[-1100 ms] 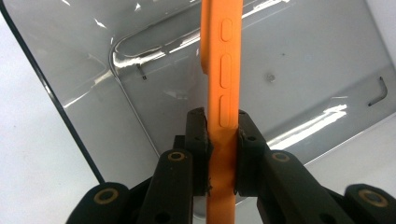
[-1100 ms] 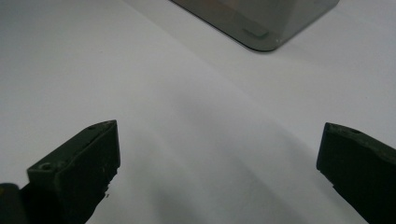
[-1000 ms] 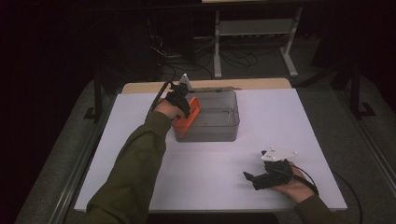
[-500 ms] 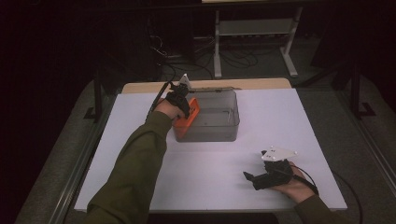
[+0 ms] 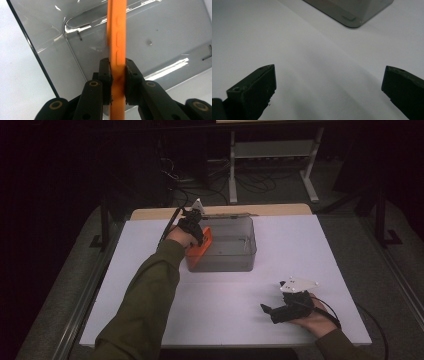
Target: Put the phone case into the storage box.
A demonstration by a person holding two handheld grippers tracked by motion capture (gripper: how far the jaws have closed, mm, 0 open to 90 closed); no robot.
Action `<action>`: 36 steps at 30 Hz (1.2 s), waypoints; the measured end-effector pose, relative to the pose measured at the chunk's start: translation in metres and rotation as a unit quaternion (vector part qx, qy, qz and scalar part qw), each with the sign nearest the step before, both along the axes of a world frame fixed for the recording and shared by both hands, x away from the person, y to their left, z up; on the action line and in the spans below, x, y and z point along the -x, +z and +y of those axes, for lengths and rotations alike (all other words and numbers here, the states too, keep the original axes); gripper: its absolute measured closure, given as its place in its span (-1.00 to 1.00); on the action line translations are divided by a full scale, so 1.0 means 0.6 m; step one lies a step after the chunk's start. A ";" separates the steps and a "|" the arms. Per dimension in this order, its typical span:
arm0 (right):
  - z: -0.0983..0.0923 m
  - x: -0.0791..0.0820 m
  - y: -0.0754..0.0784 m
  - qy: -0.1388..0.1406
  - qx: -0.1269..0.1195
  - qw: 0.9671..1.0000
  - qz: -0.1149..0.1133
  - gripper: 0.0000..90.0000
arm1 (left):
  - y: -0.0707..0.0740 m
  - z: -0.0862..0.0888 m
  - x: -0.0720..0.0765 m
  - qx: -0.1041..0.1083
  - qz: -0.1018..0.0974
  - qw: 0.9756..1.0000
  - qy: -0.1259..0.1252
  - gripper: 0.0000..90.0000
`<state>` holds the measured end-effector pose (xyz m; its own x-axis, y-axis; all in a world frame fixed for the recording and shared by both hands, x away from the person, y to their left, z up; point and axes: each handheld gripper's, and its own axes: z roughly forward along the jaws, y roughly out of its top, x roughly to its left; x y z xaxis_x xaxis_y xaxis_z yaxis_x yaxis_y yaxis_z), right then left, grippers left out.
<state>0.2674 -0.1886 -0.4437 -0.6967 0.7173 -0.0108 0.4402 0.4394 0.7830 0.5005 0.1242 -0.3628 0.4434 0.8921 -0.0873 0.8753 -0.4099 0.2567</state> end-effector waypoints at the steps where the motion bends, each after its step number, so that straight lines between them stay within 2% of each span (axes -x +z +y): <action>1: 0.000 0.000 0.000 0.000 0.000 1.000 0.000 -1.00 | 0.000 0.000 0.000 0.000 0.000 1.000 0.000 0.73; 36: 0.001 0.000 0.000 0.000 -0.001 1.000 0.001 -1.00 | 0.009 0.014 -0.003 -0.001 -0.012 1.000 0.018 0.72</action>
